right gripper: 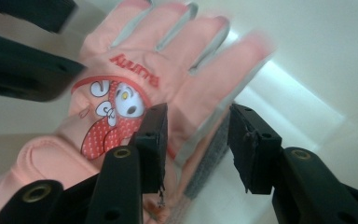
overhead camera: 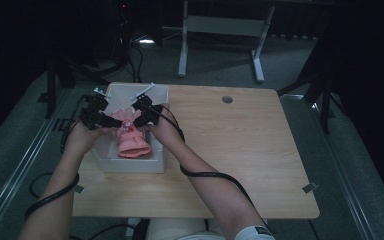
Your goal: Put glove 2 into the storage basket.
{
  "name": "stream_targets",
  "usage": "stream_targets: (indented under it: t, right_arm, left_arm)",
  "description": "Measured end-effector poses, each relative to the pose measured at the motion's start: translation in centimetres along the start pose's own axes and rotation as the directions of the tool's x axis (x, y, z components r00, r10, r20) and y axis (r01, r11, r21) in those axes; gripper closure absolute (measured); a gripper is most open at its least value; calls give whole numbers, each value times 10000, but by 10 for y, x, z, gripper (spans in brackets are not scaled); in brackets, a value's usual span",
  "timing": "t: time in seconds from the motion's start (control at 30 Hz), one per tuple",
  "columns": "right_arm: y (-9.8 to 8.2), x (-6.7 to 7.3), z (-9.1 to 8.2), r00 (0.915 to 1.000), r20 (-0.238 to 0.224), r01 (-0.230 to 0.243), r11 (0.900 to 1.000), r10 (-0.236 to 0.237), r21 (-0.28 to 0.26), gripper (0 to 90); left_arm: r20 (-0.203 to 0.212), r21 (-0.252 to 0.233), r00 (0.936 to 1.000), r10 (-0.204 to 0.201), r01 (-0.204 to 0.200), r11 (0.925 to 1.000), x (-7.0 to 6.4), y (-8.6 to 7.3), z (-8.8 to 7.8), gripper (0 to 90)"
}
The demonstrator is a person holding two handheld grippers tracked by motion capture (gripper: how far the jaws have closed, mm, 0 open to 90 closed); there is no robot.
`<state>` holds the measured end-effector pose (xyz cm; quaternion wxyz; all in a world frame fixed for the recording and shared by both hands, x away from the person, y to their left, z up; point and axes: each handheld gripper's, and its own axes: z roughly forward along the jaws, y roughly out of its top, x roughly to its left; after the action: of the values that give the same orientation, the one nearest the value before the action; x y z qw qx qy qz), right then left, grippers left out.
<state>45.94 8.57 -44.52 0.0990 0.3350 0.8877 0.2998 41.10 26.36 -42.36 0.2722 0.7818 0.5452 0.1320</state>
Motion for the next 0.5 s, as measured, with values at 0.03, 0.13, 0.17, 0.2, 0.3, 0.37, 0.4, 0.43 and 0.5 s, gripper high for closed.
stream_targets:
  t: [0.03,0.13,0.17,0.2,0.3,0.37,0.4,0.43,0.5]
  right_arm:
    - [0,0,-1,10000,89,8,10000,-7,-57,560]
    - [0,-2,-7,10000,-10,-46,9995,46,-321,534]
    - [0,-2,-10,10000,-2,-64,9992,64,-407,531]
    - [-1,-4,-13,9999,-95,-76,9988,72,-484,521]
    - [-1,-7,-25,9994,-306,-183,9966,158,-809,511]
    - [-2,-8,-32,9993,-369,-126,9948,89,-1007,492]
    - [-3,-10,-41,9991,-428,-114,9927,63,-1200,462]
    - [-4,-12,-47,9988,-487,-116,9905,49,-1373,430]
    - [-7,-16,-61,9986,-521,-129,9845,38,-1750,380]
  left_arm:
    - [72,-269,10000,-42,44,9996,0,0,-5,479]
    - [212,-534,9998,-7,19,9986,-2,-1,-9,477]
    - [206,-598,9998,56,-43,9982,-4,-1,-11,475]
    - [201,-670,9998,98,-84,9977,-7,-1,-12,469]
    - [285,-937,9991,310,-282,9952,-17,-1,-18,463]
    - [418,-1150,9983,417,-367,9927,-22,-1,-21,456]
    - [557,-1264,9972,494,-420,9911,-25,-1,-23,442]
    - [645,-1436,9964,552,-455,9886,-29,-1,-25,432]
    - [820,-1861,9937,768,-604,9807,-38,-2,-30,385]
